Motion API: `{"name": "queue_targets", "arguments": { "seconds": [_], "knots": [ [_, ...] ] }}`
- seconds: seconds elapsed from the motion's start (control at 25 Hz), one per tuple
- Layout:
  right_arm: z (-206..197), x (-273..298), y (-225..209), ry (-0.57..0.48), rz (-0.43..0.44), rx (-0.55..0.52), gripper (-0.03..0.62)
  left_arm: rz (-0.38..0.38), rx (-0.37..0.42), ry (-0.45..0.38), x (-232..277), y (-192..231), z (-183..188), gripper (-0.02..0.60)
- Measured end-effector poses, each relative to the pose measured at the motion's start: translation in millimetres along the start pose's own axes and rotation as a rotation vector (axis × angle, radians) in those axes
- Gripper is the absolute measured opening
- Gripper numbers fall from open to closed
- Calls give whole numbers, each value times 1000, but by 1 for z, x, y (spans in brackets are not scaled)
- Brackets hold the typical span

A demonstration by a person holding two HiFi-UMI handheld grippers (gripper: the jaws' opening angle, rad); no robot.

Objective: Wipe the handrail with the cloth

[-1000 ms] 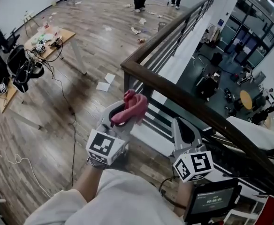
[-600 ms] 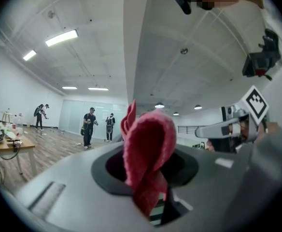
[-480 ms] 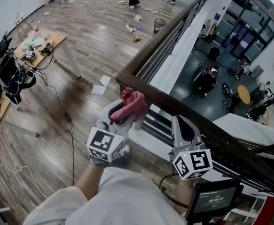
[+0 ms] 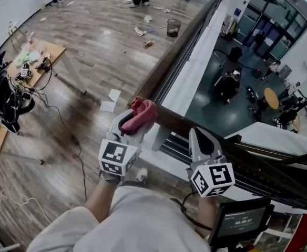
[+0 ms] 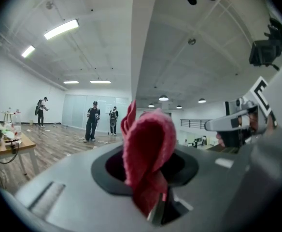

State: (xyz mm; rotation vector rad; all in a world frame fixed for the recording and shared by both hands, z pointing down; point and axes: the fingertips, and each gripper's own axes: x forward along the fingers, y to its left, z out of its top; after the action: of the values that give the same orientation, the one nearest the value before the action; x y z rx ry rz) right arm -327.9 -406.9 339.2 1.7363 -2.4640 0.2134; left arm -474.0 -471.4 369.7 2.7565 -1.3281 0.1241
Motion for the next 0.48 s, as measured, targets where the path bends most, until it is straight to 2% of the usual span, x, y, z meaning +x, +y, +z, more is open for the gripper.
{"name": "queue_targets", "arguments": {
  "seconds": [0.28, 0.4, 0.48],
  "knots": [
    [-7, 28, -4, 29, -41, 1, 3, 32, 55, 34, 24, 44, -21, 155],
    [-10, 33, -11, 44, -63, 5, 3, 49, 116, 46, 35, 52, -27, 155],
    [-15, 32, -15, 63, -72, 12, 3, 47, 129, 56, 39, 51, -33, 155]
  ]
}}
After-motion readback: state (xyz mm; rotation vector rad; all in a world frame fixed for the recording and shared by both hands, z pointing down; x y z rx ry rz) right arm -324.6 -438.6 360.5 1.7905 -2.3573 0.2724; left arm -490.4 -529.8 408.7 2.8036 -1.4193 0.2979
